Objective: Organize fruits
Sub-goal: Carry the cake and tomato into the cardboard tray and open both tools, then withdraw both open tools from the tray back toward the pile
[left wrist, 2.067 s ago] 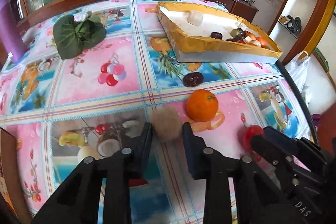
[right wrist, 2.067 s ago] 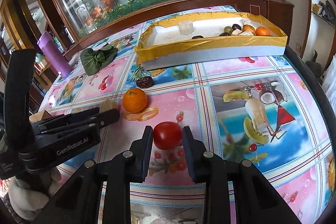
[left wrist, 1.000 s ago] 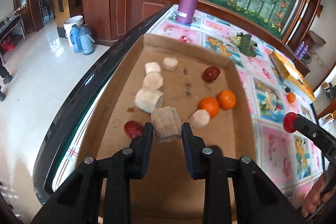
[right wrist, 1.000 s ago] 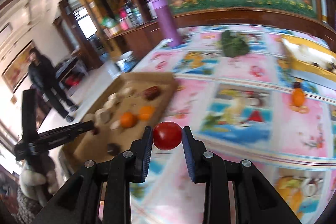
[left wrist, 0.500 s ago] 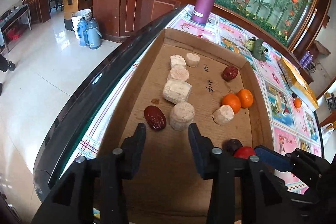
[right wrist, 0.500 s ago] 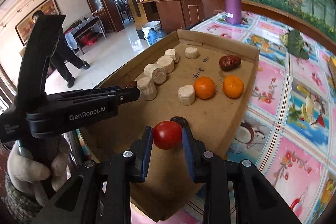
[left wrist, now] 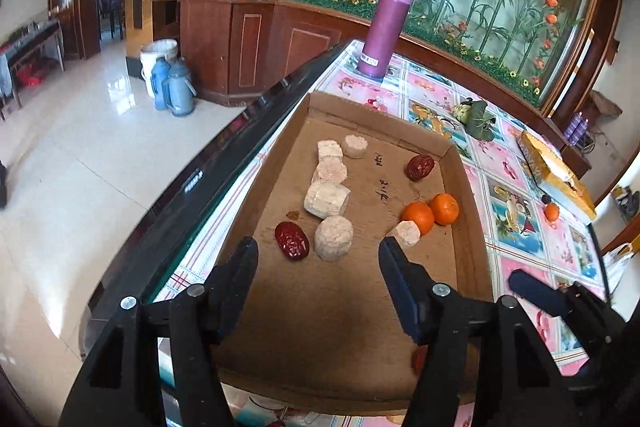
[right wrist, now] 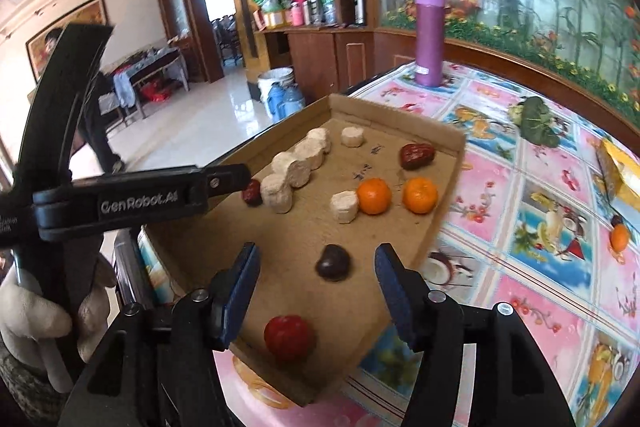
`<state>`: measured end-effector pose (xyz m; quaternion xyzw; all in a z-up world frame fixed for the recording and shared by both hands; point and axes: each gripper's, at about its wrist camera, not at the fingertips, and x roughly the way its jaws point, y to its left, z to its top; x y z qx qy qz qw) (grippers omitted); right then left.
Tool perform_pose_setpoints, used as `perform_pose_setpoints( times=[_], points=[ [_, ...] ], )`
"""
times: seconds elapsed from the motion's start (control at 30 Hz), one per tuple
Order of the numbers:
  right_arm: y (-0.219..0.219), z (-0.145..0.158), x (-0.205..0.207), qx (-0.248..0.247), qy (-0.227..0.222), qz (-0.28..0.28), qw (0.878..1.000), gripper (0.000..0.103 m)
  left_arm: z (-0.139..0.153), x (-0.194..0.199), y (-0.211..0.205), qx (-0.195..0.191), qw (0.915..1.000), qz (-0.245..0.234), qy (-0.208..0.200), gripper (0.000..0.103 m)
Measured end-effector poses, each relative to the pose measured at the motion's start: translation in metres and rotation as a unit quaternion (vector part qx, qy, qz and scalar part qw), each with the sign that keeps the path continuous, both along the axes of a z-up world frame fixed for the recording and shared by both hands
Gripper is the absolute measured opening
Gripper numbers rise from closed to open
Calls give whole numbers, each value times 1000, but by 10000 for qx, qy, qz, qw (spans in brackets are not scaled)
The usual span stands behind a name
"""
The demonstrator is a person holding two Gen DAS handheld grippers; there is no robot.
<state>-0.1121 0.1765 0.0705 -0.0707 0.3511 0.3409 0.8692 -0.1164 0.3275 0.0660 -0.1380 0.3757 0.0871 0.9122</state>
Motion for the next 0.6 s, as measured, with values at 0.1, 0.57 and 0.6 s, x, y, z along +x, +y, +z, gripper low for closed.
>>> perform_pose_setpoints(
  times=[0.1, 0.57, 0.6],
  points=[
    [-19, 6, 3, 173, -27, -353, 9992, 74, 12, -4, -19, 560, 9982, 102, -175, 90],
    [-81, 11, 22, 583, 181, -1183, 9911, 79, 31, -3, -81, 1488, 9878, -312, -339, 91],
    [-83, 10, 22, 585, 186, -1192, 9910, 79, 30, -2, -84, 1490, 9878, -335, -319, 91]
  ],
)
